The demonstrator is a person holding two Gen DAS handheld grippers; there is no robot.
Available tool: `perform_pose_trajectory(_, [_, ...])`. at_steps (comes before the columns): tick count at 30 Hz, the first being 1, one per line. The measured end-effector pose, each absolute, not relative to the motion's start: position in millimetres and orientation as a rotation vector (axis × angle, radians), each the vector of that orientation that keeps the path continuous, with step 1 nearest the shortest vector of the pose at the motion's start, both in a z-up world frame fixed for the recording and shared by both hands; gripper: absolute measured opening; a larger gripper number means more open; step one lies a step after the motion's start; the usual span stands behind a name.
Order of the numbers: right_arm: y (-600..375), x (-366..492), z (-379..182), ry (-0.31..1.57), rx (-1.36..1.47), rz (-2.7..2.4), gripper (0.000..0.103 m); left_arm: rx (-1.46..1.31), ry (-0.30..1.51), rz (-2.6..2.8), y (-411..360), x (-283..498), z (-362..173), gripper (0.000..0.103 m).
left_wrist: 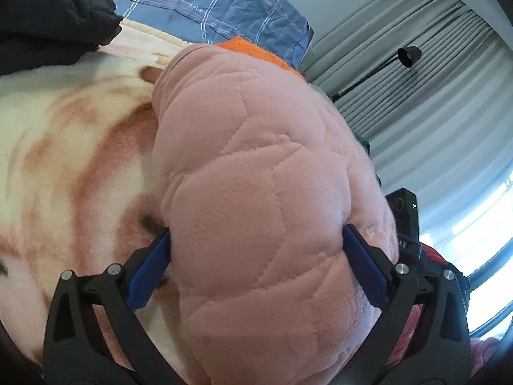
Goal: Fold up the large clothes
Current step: 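Lift the pink bundle with the right gripper while the left gripper clamps its other side, then place the folded pink jacket beside the black jacket and open both grippers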
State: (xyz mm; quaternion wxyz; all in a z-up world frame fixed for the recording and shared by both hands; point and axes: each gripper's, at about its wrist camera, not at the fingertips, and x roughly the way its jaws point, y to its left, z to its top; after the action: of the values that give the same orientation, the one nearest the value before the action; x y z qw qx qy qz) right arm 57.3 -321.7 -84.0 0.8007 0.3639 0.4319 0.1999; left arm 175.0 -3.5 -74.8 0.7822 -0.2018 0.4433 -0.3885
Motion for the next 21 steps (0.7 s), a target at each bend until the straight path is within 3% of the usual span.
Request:
perform_pose_trajectory(3, [-318.0,47.5,-62.3,0.859,0.731,0.422,0.033,-0.427,0.888,-0.839,-6.3,164.4,-55.2,0.092])
perform_pose_trajectory(11, [-315.7,41.6,21.7,0.632,0.655,0.51,0.033,-0.393,0.665,-0.877,3.7,138.8,24.6,0.091])
perform_pose_trajectory(17, [-321.1,122.2,83.3,0.562,0.604,0.592,0.033,-0.328,0.534,-0.85,13.9,183.2,98.9,0.091])
perform_pose_trajectory(21, [-308.5,195.7,85.9,0.594,0.622,0.605,0.033,-0.296,0.518,-0.784,18.8,243.6,122.3,0.091])
